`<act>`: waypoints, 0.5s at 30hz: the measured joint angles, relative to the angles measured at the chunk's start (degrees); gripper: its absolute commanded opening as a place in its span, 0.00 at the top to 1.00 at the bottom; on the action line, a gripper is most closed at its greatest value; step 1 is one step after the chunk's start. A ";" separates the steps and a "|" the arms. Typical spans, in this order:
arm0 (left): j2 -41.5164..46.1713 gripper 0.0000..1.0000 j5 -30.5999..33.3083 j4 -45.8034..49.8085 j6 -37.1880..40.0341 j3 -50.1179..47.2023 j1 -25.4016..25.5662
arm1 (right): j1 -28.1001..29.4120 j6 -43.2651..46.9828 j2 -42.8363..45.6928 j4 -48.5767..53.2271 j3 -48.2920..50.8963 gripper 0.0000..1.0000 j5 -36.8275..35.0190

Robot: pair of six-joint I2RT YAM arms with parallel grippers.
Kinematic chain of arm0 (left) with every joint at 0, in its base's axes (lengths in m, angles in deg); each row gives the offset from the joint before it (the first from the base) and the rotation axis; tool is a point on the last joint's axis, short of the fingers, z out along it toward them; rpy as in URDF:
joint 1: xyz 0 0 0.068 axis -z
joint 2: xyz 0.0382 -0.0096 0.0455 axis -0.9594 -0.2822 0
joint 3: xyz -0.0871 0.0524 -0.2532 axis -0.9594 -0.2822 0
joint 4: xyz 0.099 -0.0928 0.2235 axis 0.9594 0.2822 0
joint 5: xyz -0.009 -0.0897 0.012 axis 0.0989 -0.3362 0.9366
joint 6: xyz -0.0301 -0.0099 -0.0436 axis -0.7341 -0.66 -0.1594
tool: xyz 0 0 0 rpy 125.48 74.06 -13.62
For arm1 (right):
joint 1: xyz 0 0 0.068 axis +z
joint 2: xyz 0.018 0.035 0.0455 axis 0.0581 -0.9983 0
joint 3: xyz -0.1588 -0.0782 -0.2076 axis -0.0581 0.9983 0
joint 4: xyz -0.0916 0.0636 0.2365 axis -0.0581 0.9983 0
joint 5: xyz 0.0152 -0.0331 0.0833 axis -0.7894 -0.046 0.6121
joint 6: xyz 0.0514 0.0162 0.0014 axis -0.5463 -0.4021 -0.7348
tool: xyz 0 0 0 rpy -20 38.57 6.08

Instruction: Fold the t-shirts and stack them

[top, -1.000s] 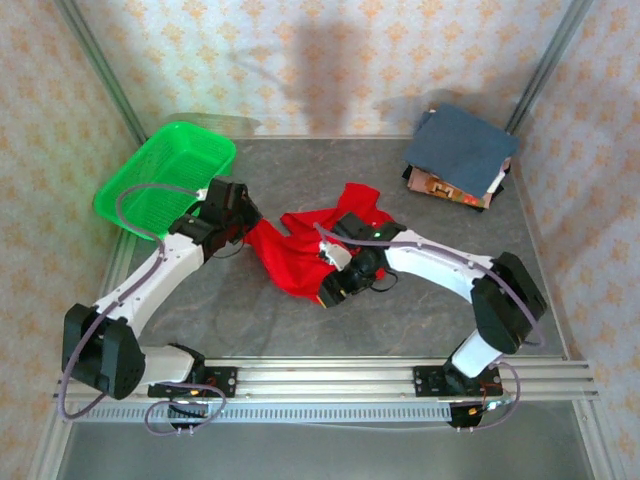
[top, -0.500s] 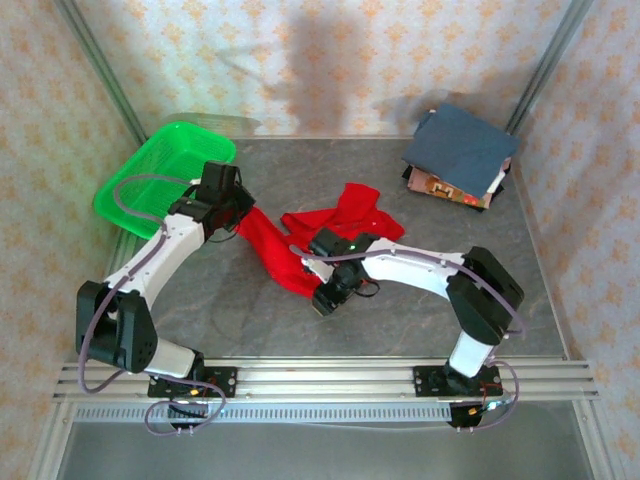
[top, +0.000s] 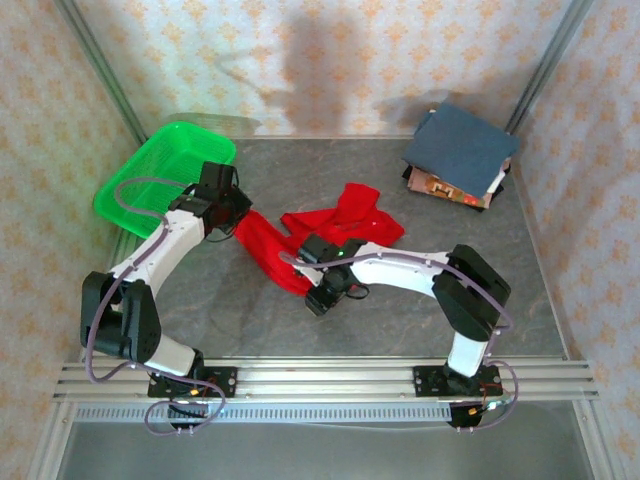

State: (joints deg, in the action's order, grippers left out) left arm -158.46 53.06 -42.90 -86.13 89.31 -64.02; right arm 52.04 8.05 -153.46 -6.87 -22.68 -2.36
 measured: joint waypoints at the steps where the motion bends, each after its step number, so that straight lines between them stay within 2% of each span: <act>1: 0.00 1.00 -0.13 0.02 0.02 0.00 -0.15 | 0.22 -0.11 -0.15 -0.02 0.00 0.50 -0.15; 4: 0.00 1.00 -0.20 0.02 0.00 -0.02 -0.50 | 0.61 -0.28 -0.61 -0.09 -0.02 0.56 -1.05; 12: 0.00 1.00 -0.42 0.04 0.02 -0.31 -1.40 | 0.83 -2.43 -3.78 -1.16 -0.37 0.92 -9.68; 15: 0.00 1.00 -0.48 0.15 0.04 -0.33 -1.90 | 0.83 -3.06 -3.63 -1.77 -0.68 0.97 -13.99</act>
State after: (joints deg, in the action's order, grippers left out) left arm -158.46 52.57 -42.75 -86.09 88.98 -65.92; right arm 52.87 4.99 -157.09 -8.64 -23.36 -16.35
